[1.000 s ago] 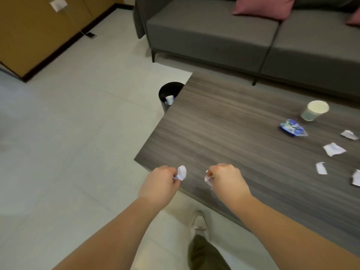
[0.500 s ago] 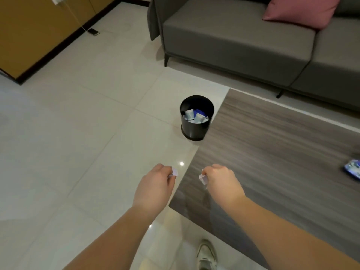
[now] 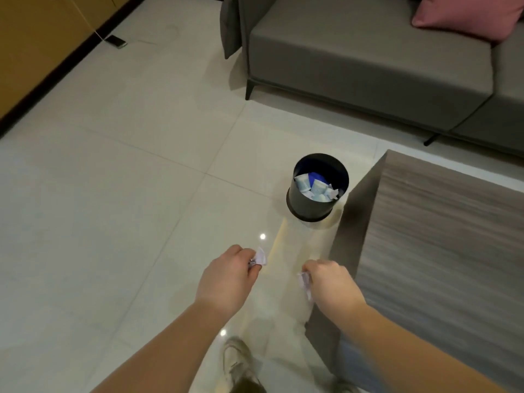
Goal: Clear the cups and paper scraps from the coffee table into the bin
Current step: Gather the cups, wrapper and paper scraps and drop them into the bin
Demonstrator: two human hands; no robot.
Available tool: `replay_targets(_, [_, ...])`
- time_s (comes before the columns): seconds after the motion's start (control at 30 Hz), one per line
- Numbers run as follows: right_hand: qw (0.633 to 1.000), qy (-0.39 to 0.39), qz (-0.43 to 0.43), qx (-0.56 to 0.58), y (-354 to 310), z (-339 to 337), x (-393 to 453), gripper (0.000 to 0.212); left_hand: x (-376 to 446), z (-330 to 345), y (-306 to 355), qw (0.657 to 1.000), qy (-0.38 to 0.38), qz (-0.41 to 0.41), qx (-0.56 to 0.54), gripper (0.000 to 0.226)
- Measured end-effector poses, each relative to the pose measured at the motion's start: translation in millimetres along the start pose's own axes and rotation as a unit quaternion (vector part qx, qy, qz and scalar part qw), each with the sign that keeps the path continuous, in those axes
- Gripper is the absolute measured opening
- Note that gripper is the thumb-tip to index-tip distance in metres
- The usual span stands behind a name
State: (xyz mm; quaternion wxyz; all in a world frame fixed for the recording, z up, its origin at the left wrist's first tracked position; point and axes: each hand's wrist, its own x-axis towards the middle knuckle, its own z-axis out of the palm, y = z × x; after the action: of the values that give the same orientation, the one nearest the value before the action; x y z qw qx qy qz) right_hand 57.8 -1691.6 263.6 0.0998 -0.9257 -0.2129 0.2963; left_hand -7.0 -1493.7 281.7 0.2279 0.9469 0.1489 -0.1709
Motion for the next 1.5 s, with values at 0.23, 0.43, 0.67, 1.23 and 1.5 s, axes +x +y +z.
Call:
replay_targets(0.23, [0.997,0.001,0.054,0.052,-44,-7,54,0.010,61,-36,-44,0.999,-0.037,0.025,-0.001,0.017])
replay_targets(0.43, [0.992,0.032,0.089,0.081,-29,-38,107,0.014,142,-47,-14,0.993,-0.026,0.112,0.010,0.017])
replay_targets(0.67, [0.977,0.022,0.177,0.120,18,-80,170,0.025,247,-54,31,0.986,-0.051,0.159,0.022,0.020])
replay_targets(1.23, [0.900,0.079,0.343,0.257,117,-112,266,0.018,397,2,113,0.980,-0.163,0.110,-0.013,0.022])
replay_targets(1.5, [0.859,0.123,0.375,0.326,137,-94,311,0.065,459,33,130,0.959,-0.231,0.156,0.052,0.057])
